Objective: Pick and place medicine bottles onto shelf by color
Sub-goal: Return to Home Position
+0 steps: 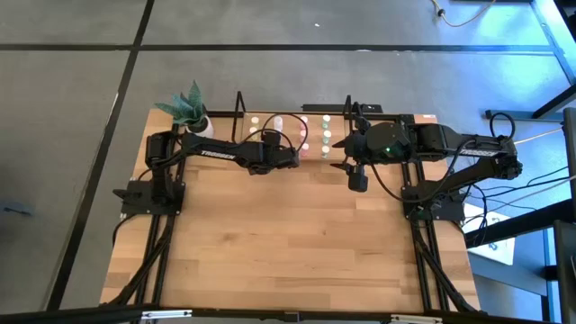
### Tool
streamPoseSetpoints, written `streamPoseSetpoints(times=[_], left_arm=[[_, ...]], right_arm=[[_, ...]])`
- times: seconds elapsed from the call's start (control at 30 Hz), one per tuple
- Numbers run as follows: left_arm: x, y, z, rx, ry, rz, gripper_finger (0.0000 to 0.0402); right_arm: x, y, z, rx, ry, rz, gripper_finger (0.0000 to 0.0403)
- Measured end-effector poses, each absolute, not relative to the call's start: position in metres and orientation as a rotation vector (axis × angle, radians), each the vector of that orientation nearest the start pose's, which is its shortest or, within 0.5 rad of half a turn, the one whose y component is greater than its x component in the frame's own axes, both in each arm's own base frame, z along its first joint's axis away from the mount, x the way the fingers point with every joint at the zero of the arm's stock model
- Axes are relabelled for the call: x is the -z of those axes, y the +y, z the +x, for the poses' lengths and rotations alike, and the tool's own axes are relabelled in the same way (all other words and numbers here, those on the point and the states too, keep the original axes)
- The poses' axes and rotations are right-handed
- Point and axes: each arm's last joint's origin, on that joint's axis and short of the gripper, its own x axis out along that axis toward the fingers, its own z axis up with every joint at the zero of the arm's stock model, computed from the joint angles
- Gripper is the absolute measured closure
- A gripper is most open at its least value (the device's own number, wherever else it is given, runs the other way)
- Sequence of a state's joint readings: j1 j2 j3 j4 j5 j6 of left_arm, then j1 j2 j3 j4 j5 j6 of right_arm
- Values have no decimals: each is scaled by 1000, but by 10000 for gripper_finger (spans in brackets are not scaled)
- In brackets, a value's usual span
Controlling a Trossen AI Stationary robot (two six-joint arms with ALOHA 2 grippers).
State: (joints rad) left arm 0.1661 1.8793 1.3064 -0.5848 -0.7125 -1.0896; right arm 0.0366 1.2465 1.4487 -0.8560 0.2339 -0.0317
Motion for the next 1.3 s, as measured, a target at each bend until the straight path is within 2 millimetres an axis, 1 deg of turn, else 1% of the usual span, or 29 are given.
streamPoseSetpoints(times=[0.23, 0.37, 0.5, 0.67, 0.8, 0.93, 1.07, 1.13, 1.23, 1.3], left_arm=[[-191, 79, 366, -1269, 586, -587, 166], [-200, 78, 364, -1261, 572, -588, 166], [-211, 78, 361, -1236, 574, -540, 166], [-223, 71, 358, -1227, 544, -498, 166], [-244, 59, 352, -1195, 509, -426, 166], [-275, 40, 339, -1131, 454, -368, 166], [-310, 14, 320, -1000, 432, -266, 166], [-326, 1, 309, -955, 397, -255, 167], [-345, -15, 292, -878, 366, -244, 178], [-355, -26, 278, -833, 363, -222, 192]], right_arm=[[-403, 2, 240, 180, 652, -117, 155], [-403, 2, 240, 180, 652, -117, 155], [-403, 2, 240, 180, 652, -119, 155], [-403, 2, 240, 180, 652, -118, 155], [-403, 2, 240, 180, 652, -119, 155], [-403, 2, 240, 180, 652, -119, 155], [-403, 2, 240, 180, 652, -118, 155], [-403, 2, 240, 180, 652, -119, 155], [-403, 2, 240, 180, 652, -118, 155], [-403, 2, 240, 180, 652, -119, 155]])
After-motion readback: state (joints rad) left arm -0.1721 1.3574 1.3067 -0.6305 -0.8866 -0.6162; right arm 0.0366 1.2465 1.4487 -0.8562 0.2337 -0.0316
